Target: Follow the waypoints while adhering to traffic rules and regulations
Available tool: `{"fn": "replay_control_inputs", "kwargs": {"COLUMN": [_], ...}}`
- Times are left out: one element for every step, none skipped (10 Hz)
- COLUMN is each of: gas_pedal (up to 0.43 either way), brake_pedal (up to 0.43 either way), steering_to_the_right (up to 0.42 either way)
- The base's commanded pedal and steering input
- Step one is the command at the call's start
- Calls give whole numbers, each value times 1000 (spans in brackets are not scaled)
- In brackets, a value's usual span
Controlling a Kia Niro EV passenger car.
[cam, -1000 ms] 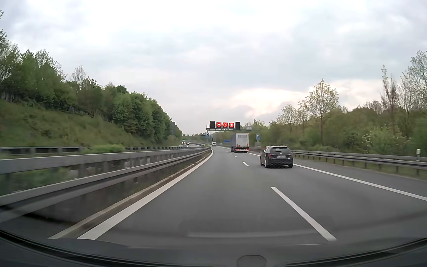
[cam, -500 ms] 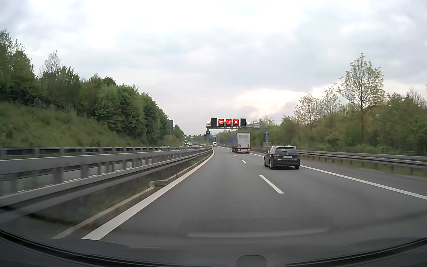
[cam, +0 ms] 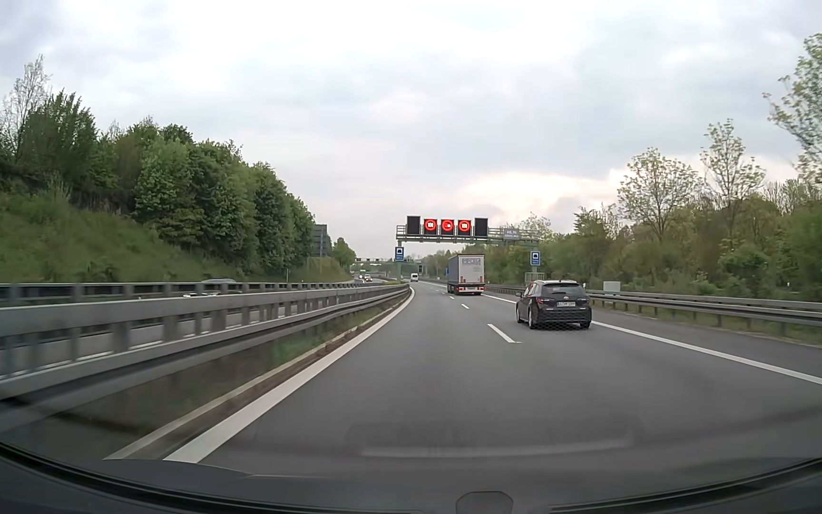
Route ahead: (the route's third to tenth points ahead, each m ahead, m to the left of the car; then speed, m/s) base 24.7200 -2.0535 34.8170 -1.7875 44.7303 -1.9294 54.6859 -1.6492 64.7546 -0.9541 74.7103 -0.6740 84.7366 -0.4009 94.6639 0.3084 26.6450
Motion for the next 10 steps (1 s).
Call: {"fn": "replay_control_inputs", "kwargs": {"gas_pedal": [110,98,98,87,87,87,87,87,87,87], "brake_pedal": [0,0,0,0,0,0,0,0,0,0], "steering_to_the_right": [-5,-5,-5,-5,-5,-4,-4,-3,-3,-3]}}
